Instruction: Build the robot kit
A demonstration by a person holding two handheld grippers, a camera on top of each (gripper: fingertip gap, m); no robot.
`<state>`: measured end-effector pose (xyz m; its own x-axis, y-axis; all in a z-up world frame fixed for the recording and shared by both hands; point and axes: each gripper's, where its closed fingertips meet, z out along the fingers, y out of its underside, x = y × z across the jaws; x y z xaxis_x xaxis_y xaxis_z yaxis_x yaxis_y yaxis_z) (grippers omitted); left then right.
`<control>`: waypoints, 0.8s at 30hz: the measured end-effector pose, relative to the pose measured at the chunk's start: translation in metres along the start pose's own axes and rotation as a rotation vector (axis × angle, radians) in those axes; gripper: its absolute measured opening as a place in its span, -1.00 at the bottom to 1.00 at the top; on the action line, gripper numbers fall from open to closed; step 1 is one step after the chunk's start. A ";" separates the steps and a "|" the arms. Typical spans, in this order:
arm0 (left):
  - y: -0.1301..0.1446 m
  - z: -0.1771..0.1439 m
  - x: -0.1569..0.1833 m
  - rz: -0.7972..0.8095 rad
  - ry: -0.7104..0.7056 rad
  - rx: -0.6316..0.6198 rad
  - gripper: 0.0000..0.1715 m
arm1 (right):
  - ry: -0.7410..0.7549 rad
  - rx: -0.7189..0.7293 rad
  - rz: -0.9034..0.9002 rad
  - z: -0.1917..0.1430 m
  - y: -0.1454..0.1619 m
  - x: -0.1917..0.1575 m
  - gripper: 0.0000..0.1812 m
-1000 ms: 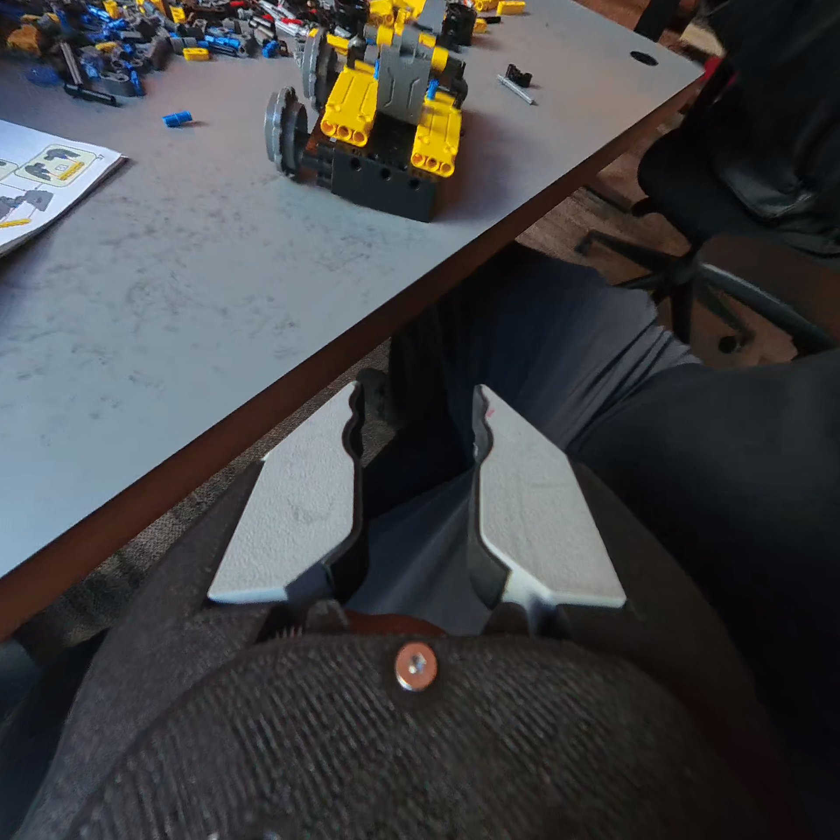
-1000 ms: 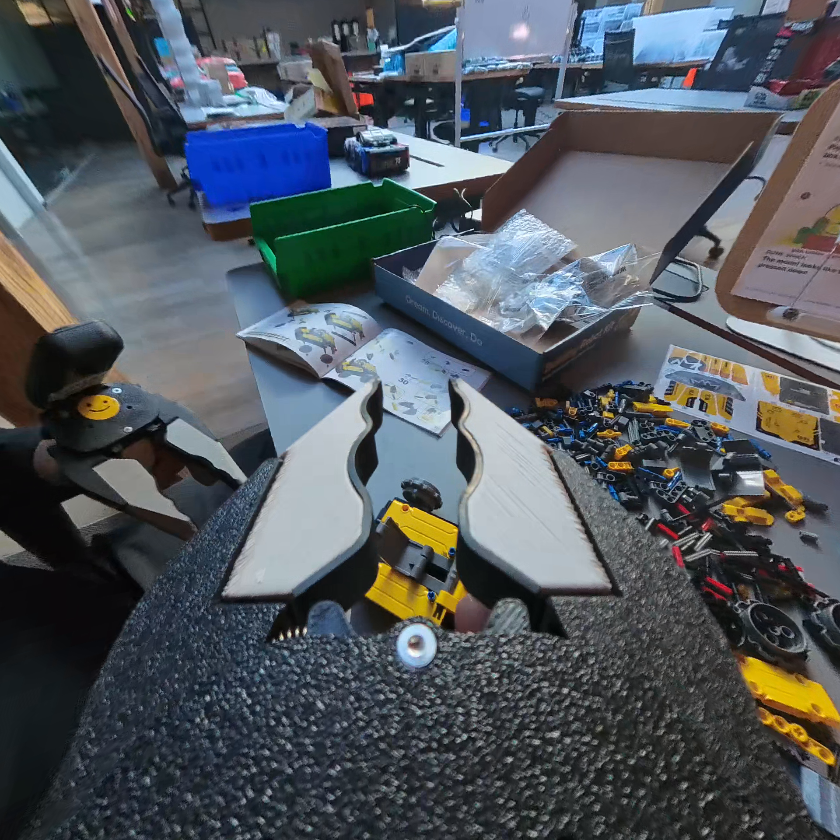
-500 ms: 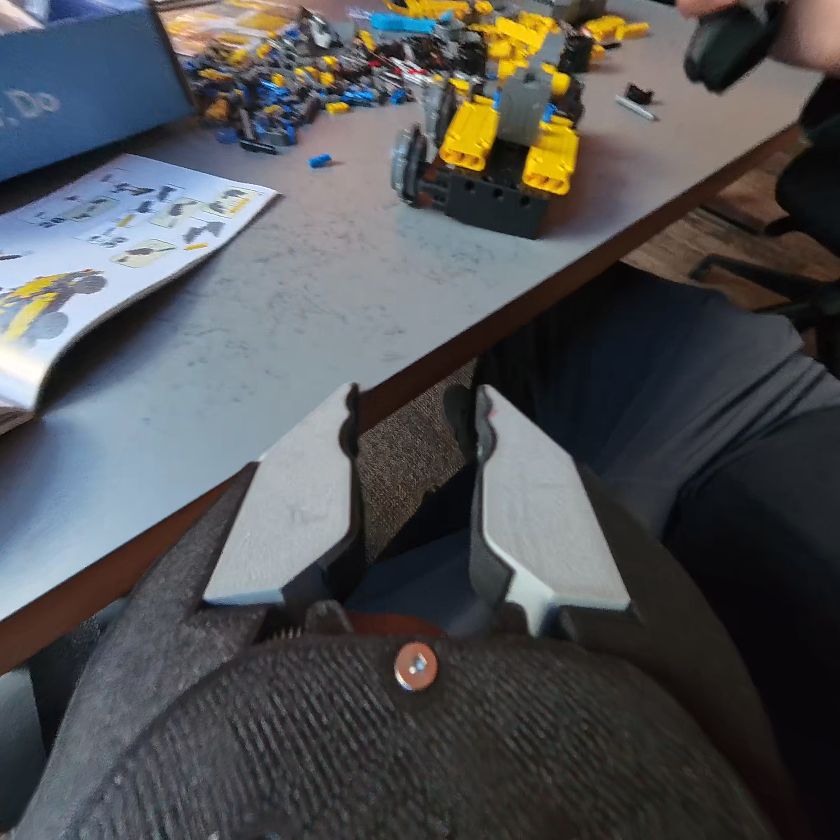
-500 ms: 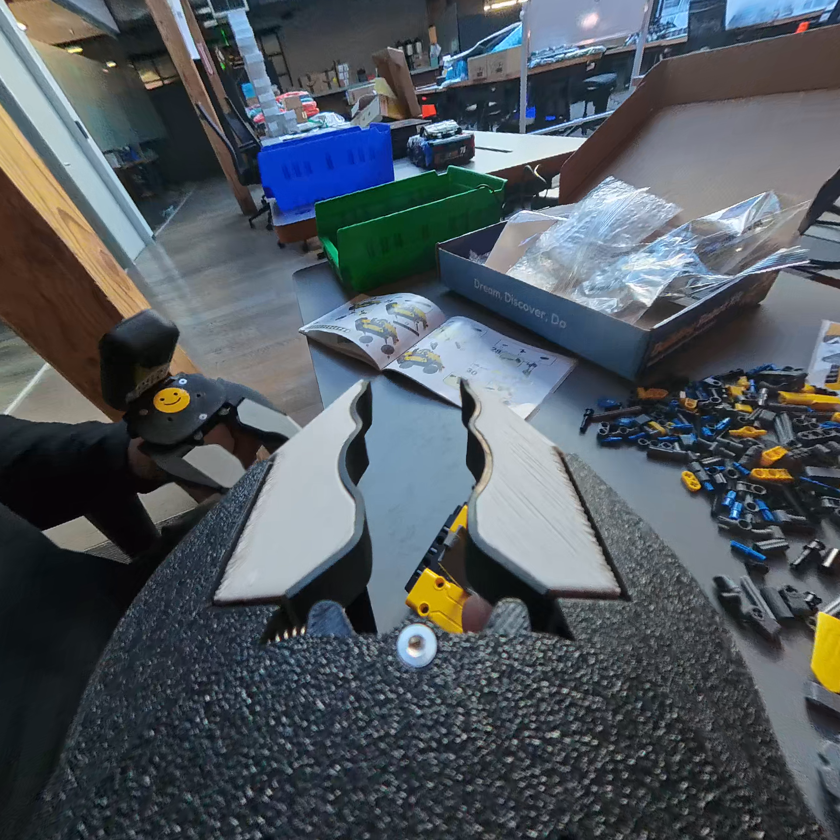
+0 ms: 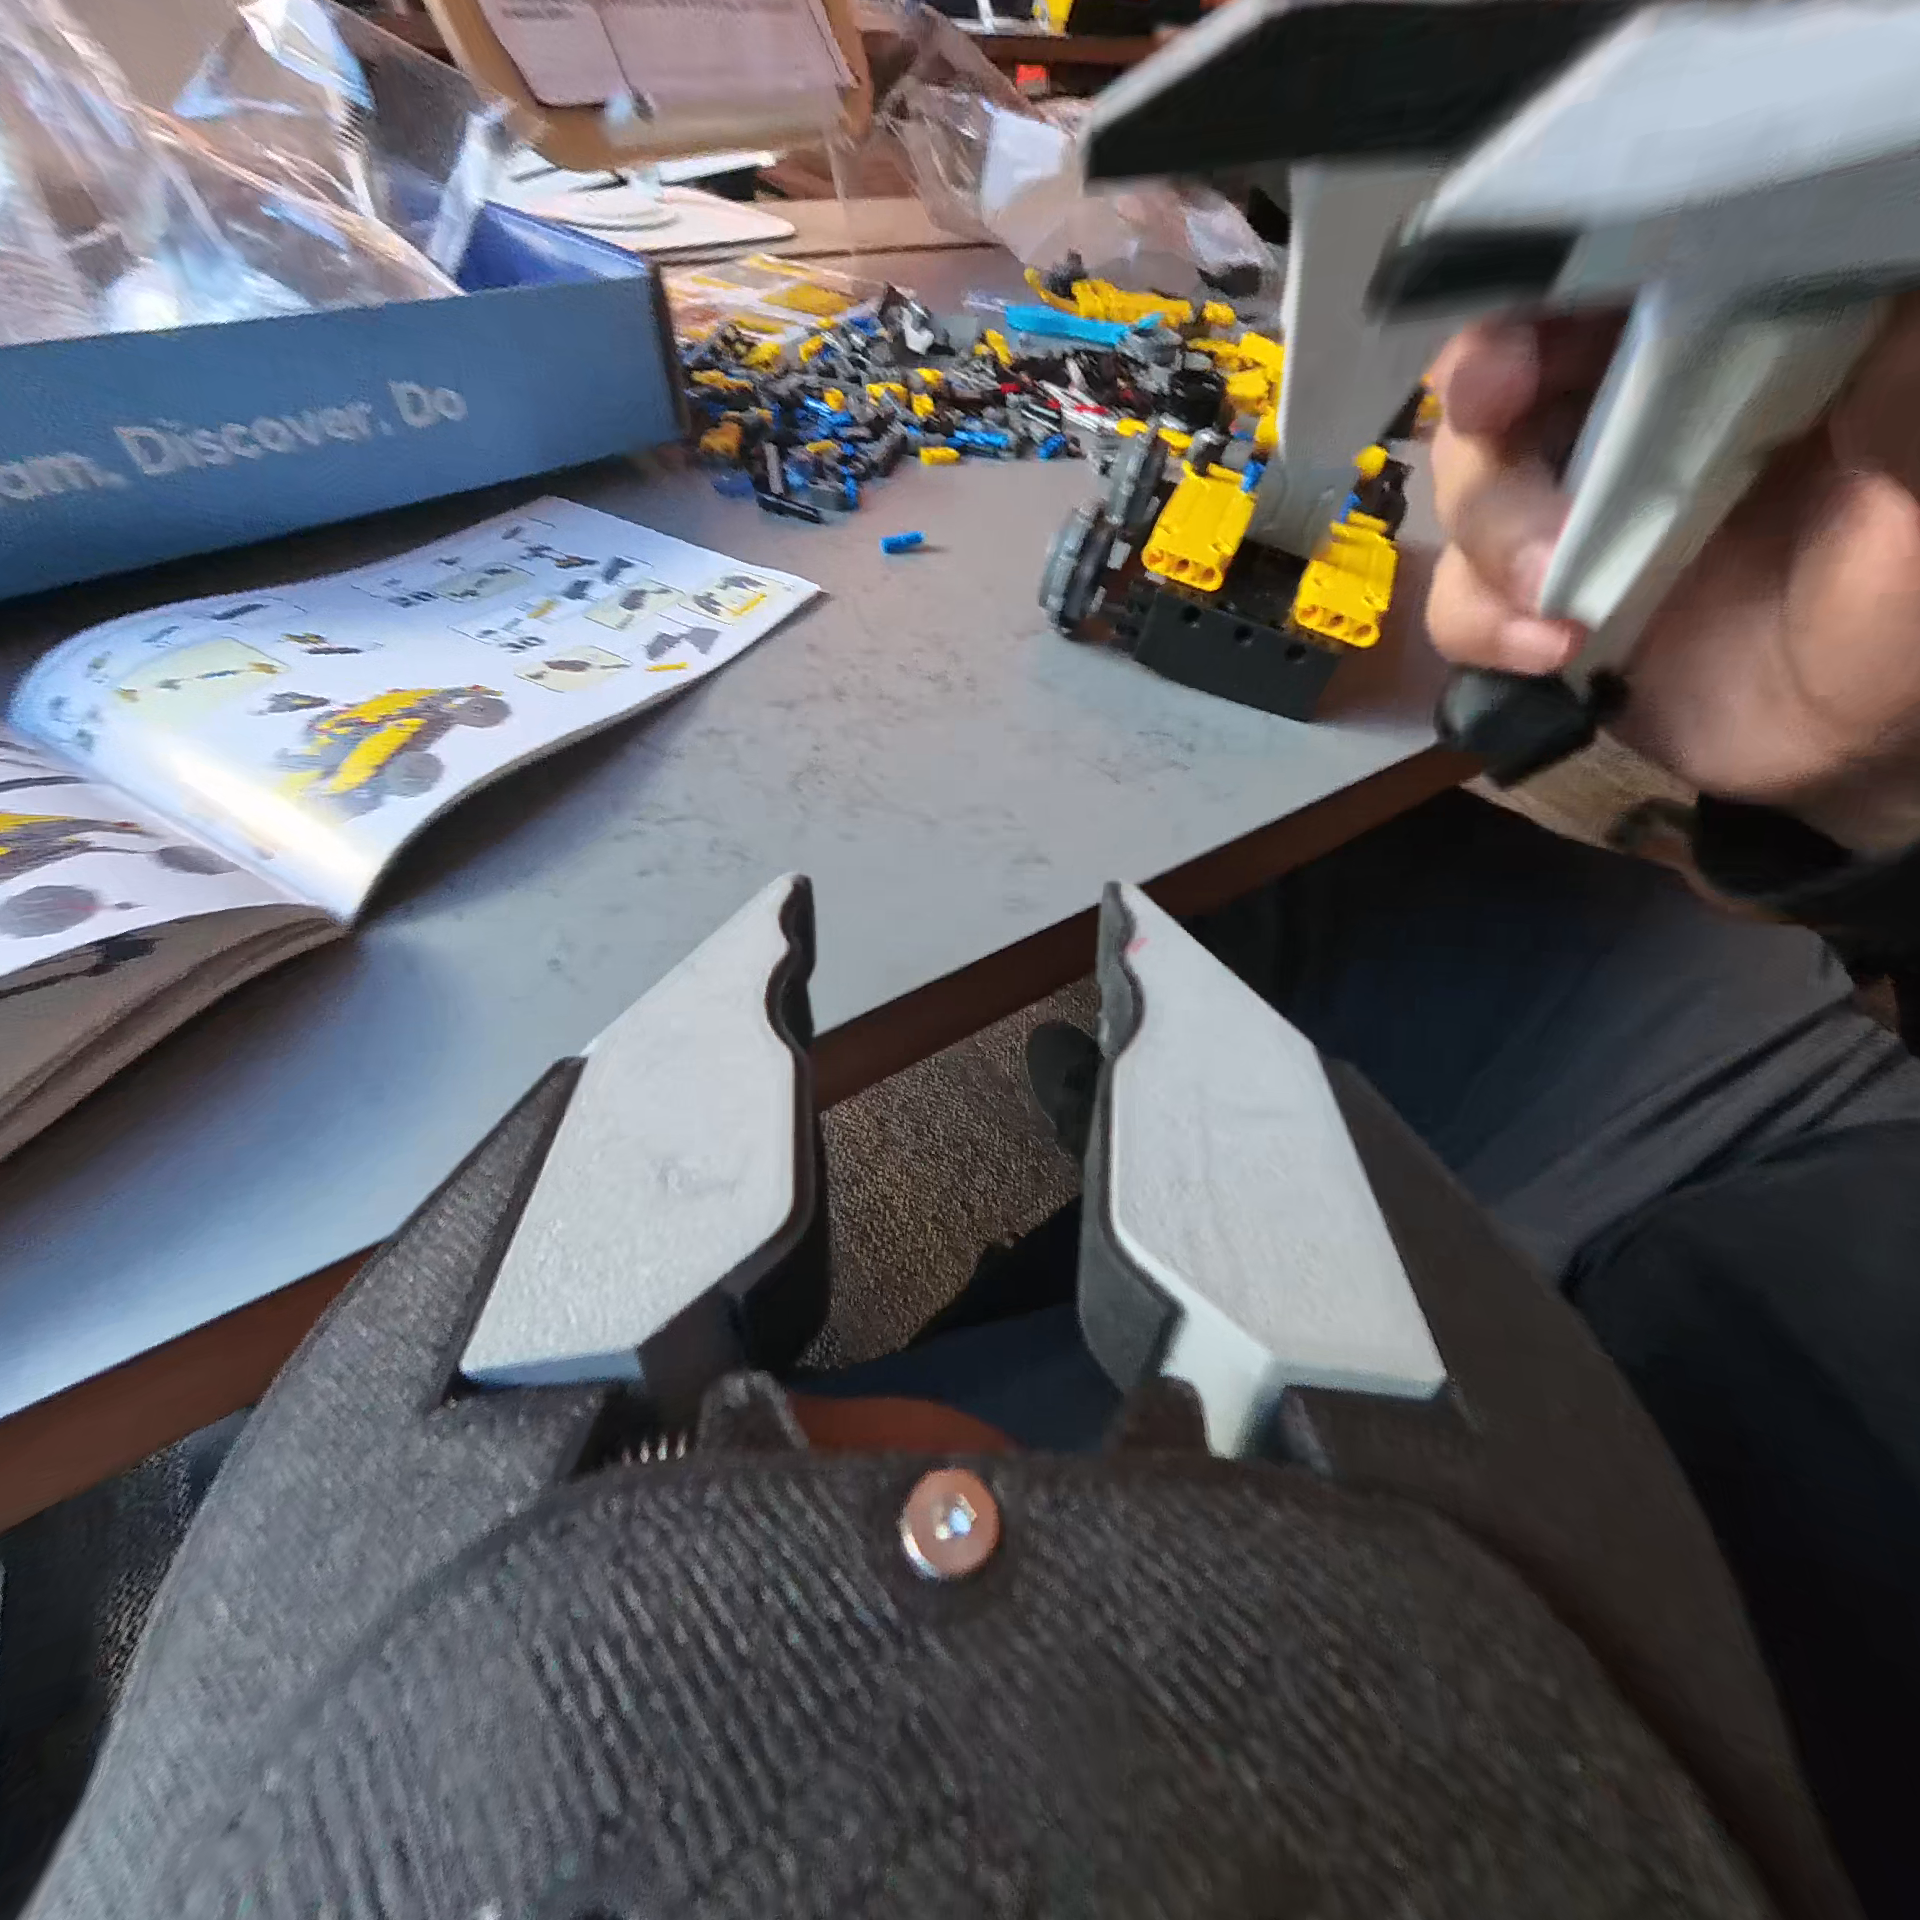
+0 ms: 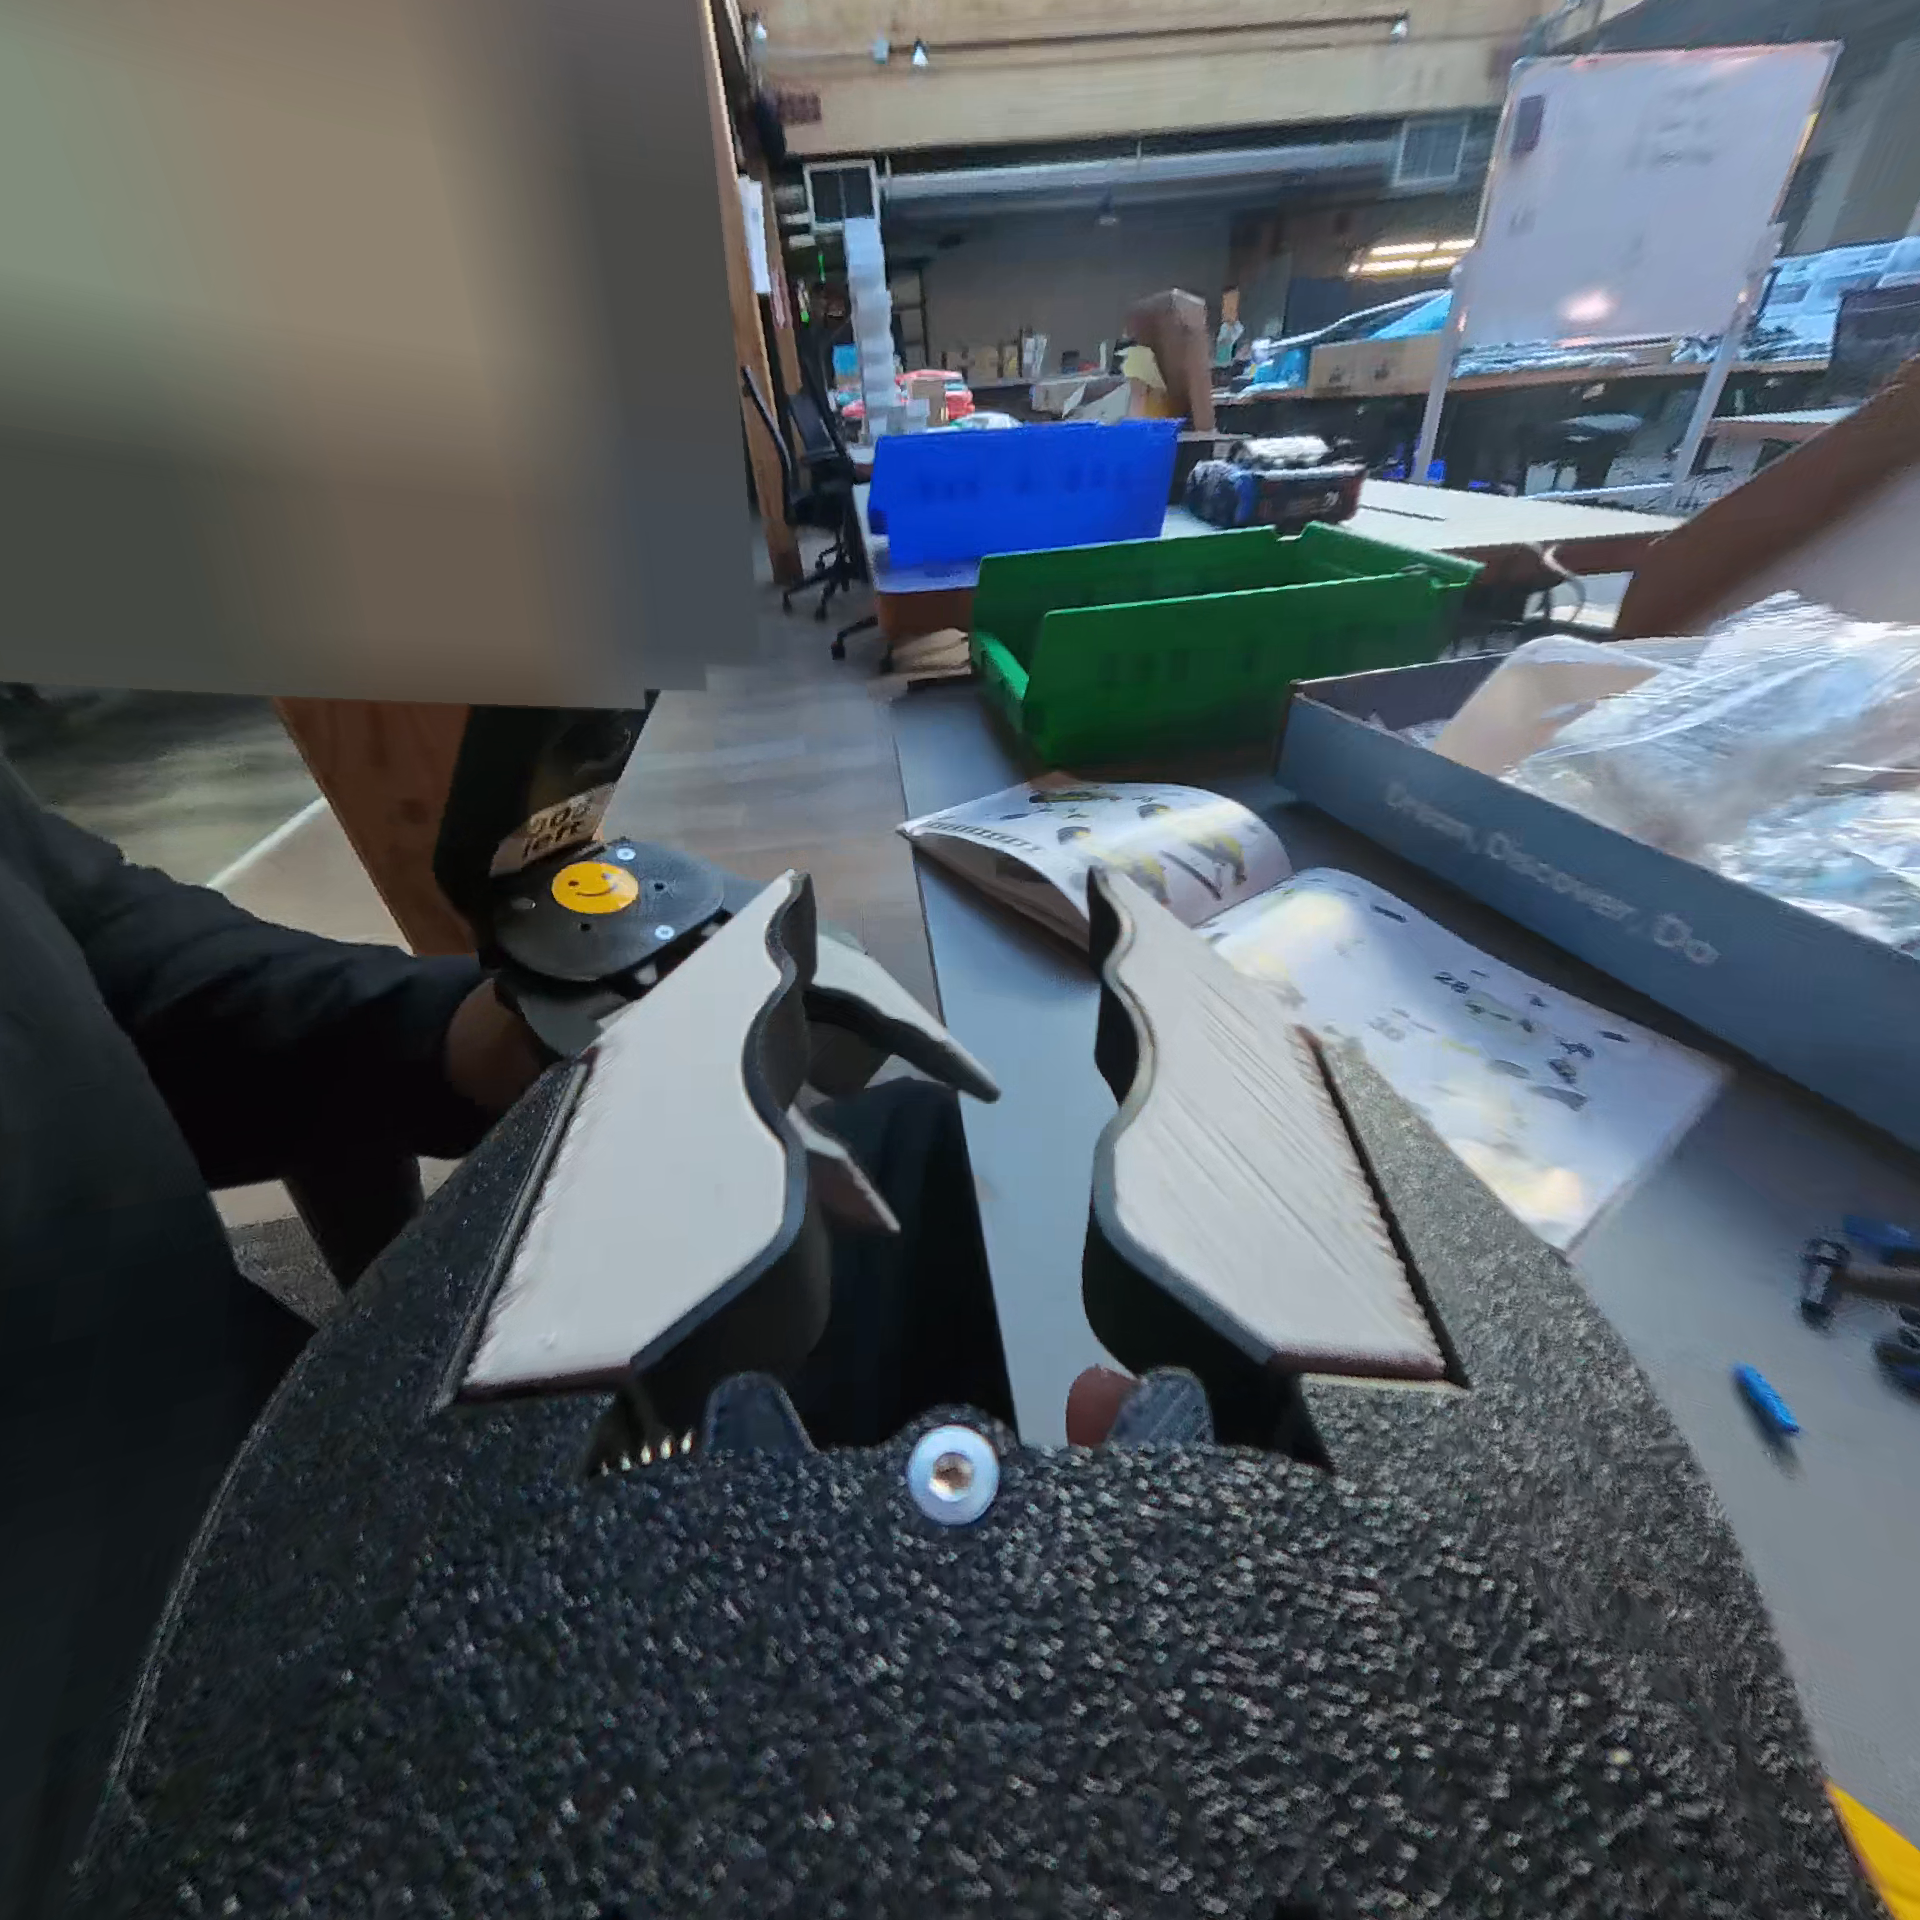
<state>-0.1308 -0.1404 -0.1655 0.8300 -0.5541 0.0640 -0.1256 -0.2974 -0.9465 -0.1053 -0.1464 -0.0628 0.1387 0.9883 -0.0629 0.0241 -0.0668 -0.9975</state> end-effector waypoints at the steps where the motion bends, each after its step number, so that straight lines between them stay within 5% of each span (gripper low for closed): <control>1: -0.002 -0.003 -0.006 -0.019 -0.017 0.011 -0.40 | 0.012 -0.024 -0.021 0.009 0.006 -0.003 -0.44; 10: -0.016 -0.043 -0.095 -0.220 -0.236 0.132 -0.49 | 0.129 -0.129 -0.061 0.104 0.015 0.027 -0.71; 17: -0.013 -0.064 -0.123 -0.261 -0.346 0.139 -0.50 | 0.127 -0.471 -0.090 0.212 0.062 0.067 -0.82; 21: -0.011 -0.076 -0.135 -0.268 -0.387 0.138 -0.51 | 0.012 -0.706 -0.034 0.216 0.115 0.055 -0.96; 24: -0.010 -0.086 -0.148 -0.291 -0.419 0.148 -0.52 | 0.006 -0.720 -0.065 0.205 0.122 0.047 -1.00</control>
<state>-0.2992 -0.1221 -0.1382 0.9688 -0.0979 0.2276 0.1954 -0.2630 -0.9448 -0.2992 -0.0800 -0.1940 0.1201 0.9928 -0.0021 0.6785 -0.0836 -0.7298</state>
